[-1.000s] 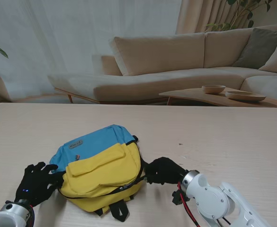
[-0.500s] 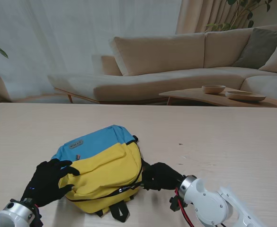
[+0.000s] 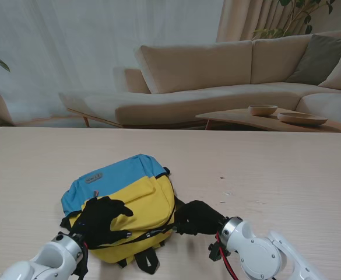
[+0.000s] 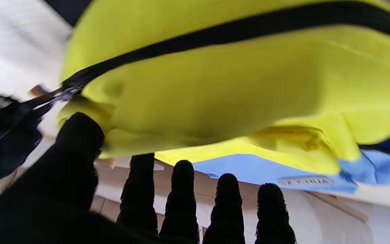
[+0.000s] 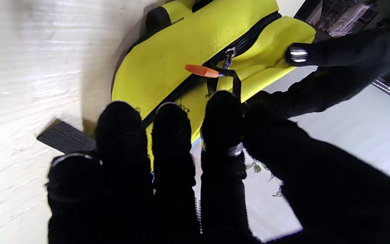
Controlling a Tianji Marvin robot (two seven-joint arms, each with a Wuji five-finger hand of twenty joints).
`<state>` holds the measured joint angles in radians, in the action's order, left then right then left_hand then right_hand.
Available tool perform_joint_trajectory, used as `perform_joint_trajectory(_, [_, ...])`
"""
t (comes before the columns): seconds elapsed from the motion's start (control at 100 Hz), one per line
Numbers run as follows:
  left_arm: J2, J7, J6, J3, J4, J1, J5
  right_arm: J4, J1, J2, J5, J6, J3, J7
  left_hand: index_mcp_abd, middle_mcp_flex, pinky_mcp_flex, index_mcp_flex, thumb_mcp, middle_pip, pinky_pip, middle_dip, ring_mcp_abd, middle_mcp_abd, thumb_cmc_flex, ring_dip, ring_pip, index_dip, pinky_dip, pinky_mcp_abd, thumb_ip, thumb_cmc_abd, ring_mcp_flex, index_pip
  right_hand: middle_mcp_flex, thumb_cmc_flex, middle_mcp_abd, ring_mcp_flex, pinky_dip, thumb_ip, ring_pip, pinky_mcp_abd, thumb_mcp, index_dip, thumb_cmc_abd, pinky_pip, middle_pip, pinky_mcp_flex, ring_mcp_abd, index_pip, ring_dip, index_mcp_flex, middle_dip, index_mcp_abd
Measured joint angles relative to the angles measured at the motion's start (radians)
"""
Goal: Pack books into the school bag then zip close the school bag
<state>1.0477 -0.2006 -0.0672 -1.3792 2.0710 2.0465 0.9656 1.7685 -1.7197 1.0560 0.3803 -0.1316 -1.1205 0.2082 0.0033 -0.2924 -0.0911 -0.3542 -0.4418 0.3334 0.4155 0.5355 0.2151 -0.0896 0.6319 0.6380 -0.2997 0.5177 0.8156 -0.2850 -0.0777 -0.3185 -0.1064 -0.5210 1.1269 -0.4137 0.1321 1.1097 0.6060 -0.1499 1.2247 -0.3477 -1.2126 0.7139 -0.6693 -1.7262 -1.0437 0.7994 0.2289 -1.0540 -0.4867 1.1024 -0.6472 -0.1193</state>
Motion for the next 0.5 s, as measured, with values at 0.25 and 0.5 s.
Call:
perform_joint_trajectory(0.25, [-0.007,-0.049,-0.017,0.041,-0.038,-0.051,0.038,0.003,-0.005,0.002,-0.009,-0.003,-0.006,-0.005,-0.035,-0.073,0.004,-0.134,-0.017,0.090,0.095,0.051,0.013,-0.001,0.290,0.024,-0.088,0.305,-0.001,-0.011,0.000,-0.043,-0.025,-0.399,0.000,0.000,0.000,0.000,0.000,0.000,0.000,0.000,0.000,0.000,0.000,0.000,0.000,0.000,0.000,0.000,0.000,0.000,0.000,0.000])
perform_joint_trajectory(0.5, [-0.007,-0.048,-0.006,0.029,-0.024,-0.029,0.071,0.004,-0.018,0.008,-0.017,-0.009,-0.060,0.011,-0.014,-0.102,0.004,-0.148,-0.017,0.113,0.119,0.061,0.015,-0.001,0.300,0.024,-0.101,0.325,-0.022,-0.015,-0.002,-0.052,-0.037,-0.412,0.000,0.000,0.000,0.000,0.000,0.000,0.000,-0.001,0.000,0.005,0.000,0.000,0.000,0.000,0.000,0.005,0.000,0.000,0.000,0.000])
